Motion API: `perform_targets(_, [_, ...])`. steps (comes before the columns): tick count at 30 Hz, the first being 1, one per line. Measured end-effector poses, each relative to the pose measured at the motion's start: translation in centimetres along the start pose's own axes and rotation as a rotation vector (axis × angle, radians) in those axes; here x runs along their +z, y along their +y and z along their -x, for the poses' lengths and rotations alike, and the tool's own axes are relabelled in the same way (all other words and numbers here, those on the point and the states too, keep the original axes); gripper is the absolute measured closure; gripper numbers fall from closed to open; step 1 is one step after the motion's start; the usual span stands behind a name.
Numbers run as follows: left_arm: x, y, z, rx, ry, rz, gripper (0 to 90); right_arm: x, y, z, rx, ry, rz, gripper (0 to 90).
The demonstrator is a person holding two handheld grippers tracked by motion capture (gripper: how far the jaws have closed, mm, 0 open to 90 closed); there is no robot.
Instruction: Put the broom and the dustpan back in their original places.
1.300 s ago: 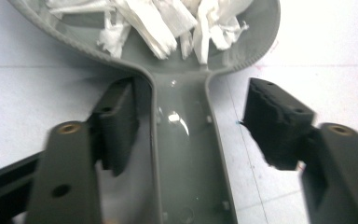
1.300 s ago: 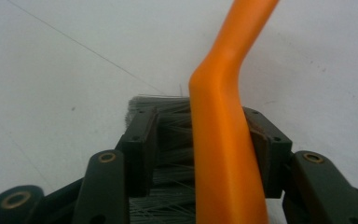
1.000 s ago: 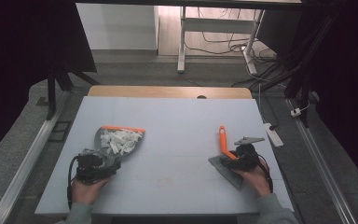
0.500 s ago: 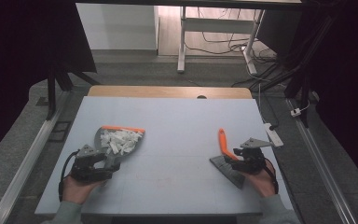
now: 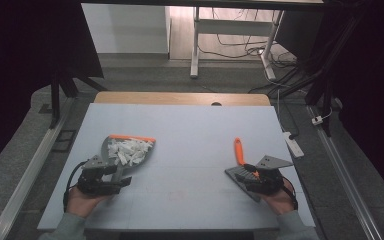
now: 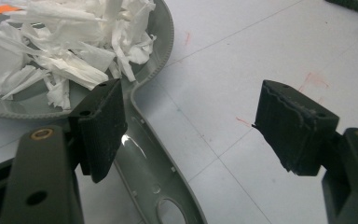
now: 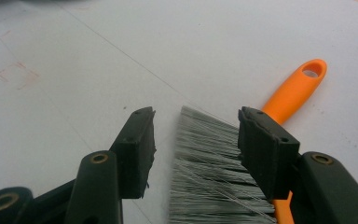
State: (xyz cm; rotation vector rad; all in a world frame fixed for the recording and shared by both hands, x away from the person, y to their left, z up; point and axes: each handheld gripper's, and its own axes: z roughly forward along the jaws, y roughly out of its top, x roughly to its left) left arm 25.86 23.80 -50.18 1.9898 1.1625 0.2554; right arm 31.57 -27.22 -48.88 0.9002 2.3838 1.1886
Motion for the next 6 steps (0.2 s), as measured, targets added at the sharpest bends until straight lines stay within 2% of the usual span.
perform_targets(6, [0.02, -0.07, -0.06, -0.008, 0.006, -0.001, 26.0, -0.15, -0.16, 0.22, 0.007, 0.009, 0.007, 46.3])
